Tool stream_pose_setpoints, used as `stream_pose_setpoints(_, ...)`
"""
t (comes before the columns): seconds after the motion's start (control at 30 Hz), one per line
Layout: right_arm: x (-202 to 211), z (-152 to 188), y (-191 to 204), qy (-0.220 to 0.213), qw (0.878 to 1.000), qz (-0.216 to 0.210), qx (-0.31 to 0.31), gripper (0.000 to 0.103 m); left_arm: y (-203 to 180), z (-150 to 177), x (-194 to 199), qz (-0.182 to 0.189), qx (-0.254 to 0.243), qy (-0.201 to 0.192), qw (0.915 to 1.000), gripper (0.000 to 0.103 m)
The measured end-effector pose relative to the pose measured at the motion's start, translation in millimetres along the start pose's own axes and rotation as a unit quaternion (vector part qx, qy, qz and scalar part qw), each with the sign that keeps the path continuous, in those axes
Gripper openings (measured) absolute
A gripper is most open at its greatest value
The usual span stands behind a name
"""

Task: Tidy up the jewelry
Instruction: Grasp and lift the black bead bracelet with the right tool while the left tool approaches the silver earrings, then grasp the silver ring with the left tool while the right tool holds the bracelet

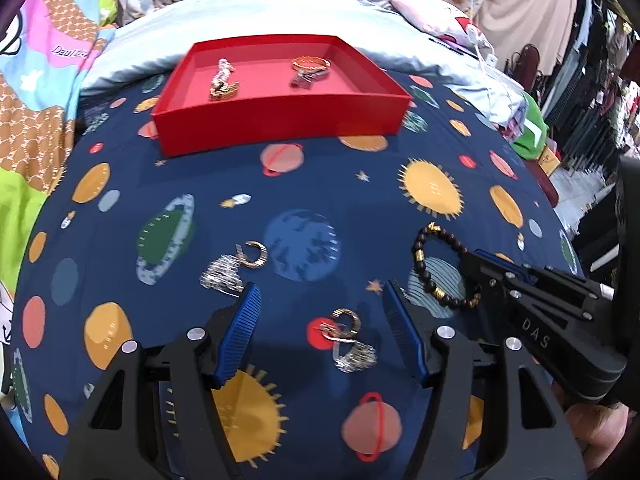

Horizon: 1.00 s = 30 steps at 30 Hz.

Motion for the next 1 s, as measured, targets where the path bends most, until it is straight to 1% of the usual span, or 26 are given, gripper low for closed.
stream_pose_setpoints(0.1,7.5,7.5,-8.2,0.011,1.000,0.008,-0.009,0.007,-11.0,4.4,-0.7,0.006,-0.013,0.004,0.9999,0.061)
stream_pose_setpoints(0.23,18.8,20.7,-8.8,0.021,1.000,0.004,-0.013,0.007,-26.3,9.8,-5.8,0.010,-0.032,0.008,0.9994,0.061)
stream_pose_setpoints(0.27,20.6,23.0,-8.1,0.021,1.000,0.001,-0.014,0.007,-29.8,10.8,-8.5,0.010,-0.038,0.008,0.9992,0.058)
stream_pose_setpoints(0.3,22.0,25.1,-7.2,0.022,1.000,-0.001,-0.014,0.007,-31.8,11.2,-10.7,0.010,-0.041,0.011,0.9990,0.052)
stream_pose_setpoints(0.37,23.6,28.6,-6.7,0.023,1.000,-0.006,-0.018,0.007,-35.3,12.0,-15.7,0.014,-0.047,0.017,0.9986,0.044)
stream_pose_setpoints(0.43,24.4,30.8,-7.3,0.023,0.999,-0.008,-0.022,0.007,-37.8,11.4,-17.4,0.011,-0.057,0.012,0.9982,0.039)
stream_pose_setpoints(0.47,24.4,31.2,-8.2,0.023,0.999,-0.008,-0.024,0.007,-39.0,11.2,-18.0,0.013,-0.061,0.013,0.9980,0.034)
stream_pose_setpoints(0.5,24.6,31.6,-10.2,0.023,0.999,-0.009,-0.026,0.007,-39.4,11.1,-19.6,0.015,-0.063,0.016,0.9978,0.030)
stream_pose_setpoints(0.57,25.2,31.5,-12.1,0.023,0.999,-0.010,-0.030,0.007,-38.7,11.9,-22.8,0.019,-0.063,0.021,0.9976,0.028)
stream_pose_setpoints(0.63,25.4,31.3,-14.2,0.023,0.999,-0.010,-0.032,0.007,-40.9,13.6,-22.2,0.018,-0.072,0.015,0.9971,0.024)
stream_pose_setpoints(0.7,25.4,31.0,-15.1,0.022,0.999,-0.011,-0.033,0.007,-42.3,14.8,-22.0,0.017,-0.076,0.014,0.9969,0.015)
stream_pose_setpoints(0.73,25.3,30.7,-15.2,0.022,0.999,-0.012,-0.034,0.007,-42.4,15.1,-21.9,0.019,-0.076,0.014,0.9968,0.012)
stream_pose_setpoints(0.77,25.4,30.6,-15.2,0.022,0.999,-0.013,-0.034,0.007,-42.0,15.0,-22.0,0.021,-0.074,0.015,0.9969,0.006)
stream_pose_setpoints(0.8,25.7,30.5,-15.0,0.021,0.999,-0.013,-0.034,0.007,-41.0,14.8,-22.0,0.024,-0.071,0.017,0.9970,0.003)
stream_pose_setpoints(0.9,27.5,29.8,-14.2,0.018,0.999,-0.015,-0.033,0.007,-35.9,13.5,-21.4,0.036,-0.056,0.023,0.9975,0.001)
stream_pose_setpoints(1.0,31.1,28.3,-13.5,0.014,0.999,-0.017,-0.031,0.007,-31.2,12.3,-18.6,0.038,-0.047,0.023,0.9979,0.001)
Point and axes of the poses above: each gripper's, at about its wrist camera, not at the fingertips, and x roughly against the way its jaws point, y to its left, z to its underside, the point moved 2 cm from there along -x, roughly the way its jaws point, and after that the axes turned 7 degrees about x, right-handed, at the moved point
